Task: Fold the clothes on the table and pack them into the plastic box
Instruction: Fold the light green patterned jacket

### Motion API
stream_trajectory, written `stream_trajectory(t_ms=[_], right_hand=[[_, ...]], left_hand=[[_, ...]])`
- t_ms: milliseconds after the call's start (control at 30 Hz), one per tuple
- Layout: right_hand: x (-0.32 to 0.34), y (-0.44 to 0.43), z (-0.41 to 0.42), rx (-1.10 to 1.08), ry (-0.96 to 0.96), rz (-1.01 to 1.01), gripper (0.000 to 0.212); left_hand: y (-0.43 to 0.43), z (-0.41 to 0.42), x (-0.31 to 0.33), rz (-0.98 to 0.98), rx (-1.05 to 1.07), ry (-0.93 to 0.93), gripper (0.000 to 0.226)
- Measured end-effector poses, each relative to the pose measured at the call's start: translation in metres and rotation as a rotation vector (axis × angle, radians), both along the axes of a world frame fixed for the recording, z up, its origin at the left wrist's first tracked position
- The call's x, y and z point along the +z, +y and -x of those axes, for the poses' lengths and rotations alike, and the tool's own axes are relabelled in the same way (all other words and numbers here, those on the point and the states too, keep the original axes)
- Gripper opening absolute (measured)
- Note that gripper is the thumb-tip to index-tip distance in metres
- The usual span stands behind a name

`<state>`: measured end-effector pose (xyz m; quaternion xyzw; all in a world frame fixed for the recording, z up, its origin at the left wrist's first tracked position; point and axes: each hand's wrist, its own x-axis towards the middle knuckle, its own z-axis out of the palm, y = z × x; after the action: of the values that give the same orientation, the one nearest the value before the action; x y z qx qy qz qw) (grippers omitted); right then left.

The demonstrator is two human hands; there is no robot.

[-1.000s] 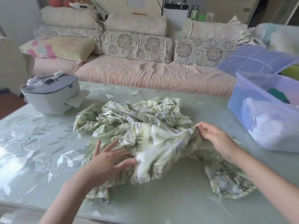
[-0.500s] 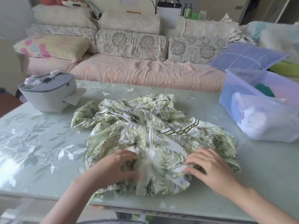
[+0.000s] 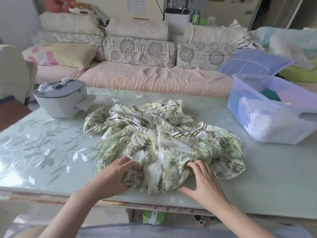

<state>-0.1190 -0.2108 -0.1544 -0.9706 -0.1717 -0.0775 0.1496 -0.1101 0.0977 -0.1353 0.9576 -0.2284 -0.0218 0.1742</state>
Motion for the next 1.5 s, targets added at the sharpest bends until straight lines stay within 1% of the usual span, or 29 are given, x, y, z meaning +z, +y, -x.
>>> stream_trajectory(t_ms=[67, 100, 200, 267, 300, 367, 400, 433, 500, 567, 633, 700, 733, 767, 800, 833, 867, 933, 967, 1067, 1133, 1167, 1233, 1267, 1333, 1367, 1433, 1467, 1500], right_hand=[[-0.002, 0.005, -0.006, -0.018, -0.032, 0.035, 0.073], [-0.004, 0.006, -0.008, -0.035, -0.043, 0.039, 0.065], [-0.008, 0.009, -0.012, -0.073, -0.148, -0.022, 0.027], [-0.003, 0.007, -0.014, -0.073, -0.202, -0.161, 0.007], [0.005, 0.006, -0.013, -0.091, -0.153, -0.292, 0.007], [0.025, -0.002, -0.017, -0.128, 0.023, -0.586, 0.016], [0.039, -0.008, -0.019, -0.128, 0.046, -0.683, 0.022], [0.052, -0.015, -0.022, -0.116, 0.037, -0.744, 0.029], [0.076, -0.026, -0.026, -0.089, 0.005, -0.768, 0.027], [0.092, -0.034, -0.030, -0.079, 0.007, -0.709, 0.020], [0.099, -0.043, -0.034, -0.049, 0.034, -0.599, 0.018], [0.093, -0.048, -0.029, -0.012, 0.147, -0.246, 0.019], [0.086, -0.051, -0.025, -0.016, 0.213, -0.033, 0.027], [0.079, -0.055, -0.021, -0.041, 0.252, 0.104, 0.036], [0.074, -0.058, -0.016, -0.073, 0.274, 0.120, 0.044], [0.070, -0.061, -0.012, -0.101, 0.291, 0.038, 0.047], [0.067, -0.065, -0.009, -0.124, 0.282, -0.053, 0.048], [0.060, -0.071, -0.007, -0.188, 0.228, -0.111, 0.041], [0.056, -0.073, -0.008, -0.243, 0.218, -0.113, 0.037], [0.034, -0.078, -0.010, -0.438, 0.267, -0.117, 0.039], [0.023, -0.080, -0.015, -0.525, 0.337, -0.203, 0.038], [0.019, -0.080, -0.019, -0.550, 0.367, -0.237, 0.039], [0.010, -0.084, -0.027, -0.605, 0.359, -0.254, 0.043], [0.009, -0.085, -0.030, -0.630, 0.339, -0.229, 0.044], [0.011, -0.087, -0.033, -0.674, 0.297, -0.148, 0.041], [0.011, -0.088, -0.035, -0.691, 0.278, -0.111, 0.041], [0.014, -0.089, -0.039, -0.747, 0.259, -0.042, 0.056], [0.017, -0.087, -0.038, -0.759, 0.261, 0.011, 0.059], [0.017, -0.085, -0.038, -0.744, 0.270, 0.071, 0.053]], left_hand=[[-0.001, -0.001, -0.001, 0.039, 0.036, -0.027, 0.049], [-0.001, -0.002, -0.002, 0.062, 0.052, -0.062, 0.041], [-0.005, -0.005, -0.007, 0.171, 0.133, -0.218, 0.019], [-0.010, -0.003, -0.003, 0.275, 0.235, -0.291, 0.005], [-0.012, 0.001, 0.001, 0.333, 0.304, -0.287, 0.004], [-0.011, 0.004, 0.010, 0.433, 0.427, -0.222, 0.016], [-0.009, 0.006, 0.015, 0.462, 0.452, -0.187, 0.019], [-0.009, 0.008, 0.021, 0.478, 0.455, -0.177, 0.020], [-0.011, 0.014, 0.035, 0.519, 0.404, -0.186, 0.015], [-0.015, 0.018, 0.045, 0.598, 0.354, -0.174, 0.003], [-0.015, 0.023, 0.051, 0.605, 0.260, -0.114, 0.023], [-0.012, 0.029, 0.050, 0.547, 0.106, 0.085, 0.048], [-0.010, 0.032, 0.047, 0.531, 0.063, 0.219, 0.053], [-0.006, 0.035, 0.041, 0.524, 0.068, 0.305, 0.053], [-0.002, 0.036, 0.030, 0.515, 0.117, 0.311, 0.048], [0.003, 0.035, 0.019, 0.497, 0.184, 0.246, 0.043], [0.009, 0.033, 0.011, 0.465, 0.262, 0.152, 0.036], [0.014, 0.030, -0.003, 0.330, 0.325, -0.027, 0.021], [0.015, 0.026, -0.009, 0.233, 0.312, -0.066, 0.028], [0.011, 0.015, -0.024, 0.054, 0.260, 0.016, 0.043], [0.007, 0.011, -0.031, -0.042, 0.309, 0.027, 0.045], [0.005, 0.009, -0.032, -0.055, 0.375, -0.019, 0.045], [0.002, 0.007, -0.024, -0.011, 0.608, -0.119, 0.045], [0.002, 0.007, -0.018, 0.018, 0.731, -0.110, 0.047], [0.002, 0.006, -0.009, 0.098, 0.867, -0.025, 0.050], [0.005, 0.004, -0.009, 0.150, 0.899, 0.013, 0.050], [0.011, 0.001, -0.011, 0.207, 0.921, 0.057, 0.048], [0.013, 0.000, -0.011, 0.234, 0.919, 0.077, 0.048], [0.014, -0.001, -0.010, 0.280, 0.919, 0.095, 0.050]])
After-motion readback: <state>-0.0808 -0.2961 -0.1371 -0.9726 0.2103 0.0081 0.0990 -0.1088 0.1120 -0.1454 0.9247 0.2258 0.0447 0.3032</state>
